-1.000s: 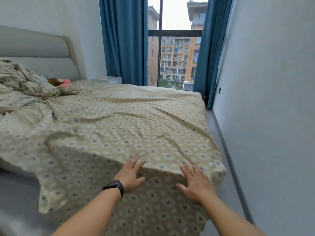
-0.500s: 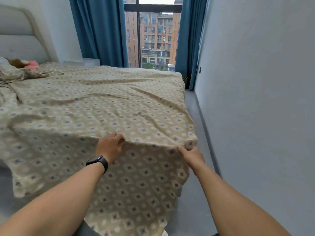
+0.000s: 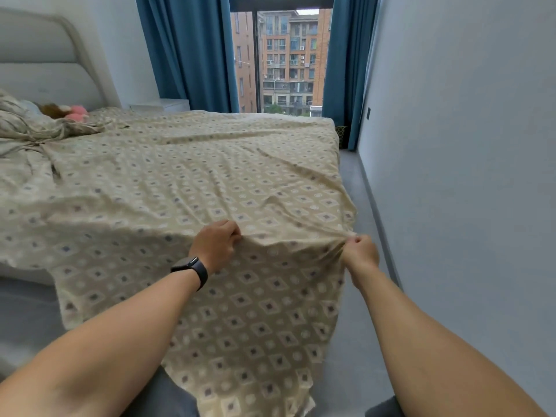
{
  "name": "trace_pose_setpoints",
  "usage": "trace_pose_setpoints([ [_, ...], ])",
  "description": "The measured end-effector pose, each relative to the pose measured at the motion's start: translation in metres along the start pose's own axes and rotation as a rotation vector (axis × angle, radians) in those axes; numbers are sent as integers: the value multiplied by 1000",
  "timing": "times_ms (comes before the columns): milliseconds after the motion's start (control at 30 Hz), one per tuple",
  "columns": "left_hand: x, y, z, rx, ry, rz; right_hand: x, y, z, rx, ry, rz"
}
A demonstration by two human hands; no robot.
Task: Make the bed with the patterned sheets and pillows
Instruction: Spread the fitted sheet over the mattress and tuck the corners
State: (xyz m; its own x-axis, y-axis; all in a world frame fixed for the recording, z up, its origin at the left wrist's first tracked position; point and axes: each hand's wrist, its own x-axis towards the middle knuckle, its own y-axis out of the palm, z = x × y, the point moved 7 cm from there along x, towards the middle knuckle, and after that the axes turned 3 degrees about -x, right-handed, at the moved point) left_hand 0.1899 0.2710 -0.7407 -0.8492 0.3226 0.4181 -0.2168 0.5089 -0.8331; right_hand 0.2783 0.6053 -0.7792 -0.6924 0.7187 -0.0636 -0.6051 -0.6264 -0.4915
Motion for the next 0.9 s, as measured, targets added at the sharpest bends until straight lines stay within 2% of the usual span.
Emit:
trace_pose_setpoints([
  [100,-3,10,-60,-43,207,29,-13,-64,21,215,-55,-489],
  [133,-5,15,-78,-47,255,26,-16,-78,22,277,-61,-592],
  [200,-4,18,-92,-71,266,5,-15,-82,19,333,-43,-663],
  [333,-8,30,-74,-107,255,108,-13,-41,22,257,-100,-518],
  [400,-13,36,-72,-117,278,152,-19,-15,37,30,-240,-417],
  [500,-15,37,-67,-153,271,149,-42,46,65,-362,-507,-50],
  [567,-8,30,-46,-159,165,76,-69,88,72,-582,-673,212],
  [633,-4,15,-7,-159,-10,-20,-86,115,68,-773,-770,305],
  [733,-14,-7,67,-179,-357,-128,-85,117,68,-780,-868,89],
  [800,-33,-20,114,-296,-642,-185,-80,115,72,-741,-936,-31],
  [900,-65,-25,164,-581,-967,-166,-75,120,79,-651,-943,-33],
])
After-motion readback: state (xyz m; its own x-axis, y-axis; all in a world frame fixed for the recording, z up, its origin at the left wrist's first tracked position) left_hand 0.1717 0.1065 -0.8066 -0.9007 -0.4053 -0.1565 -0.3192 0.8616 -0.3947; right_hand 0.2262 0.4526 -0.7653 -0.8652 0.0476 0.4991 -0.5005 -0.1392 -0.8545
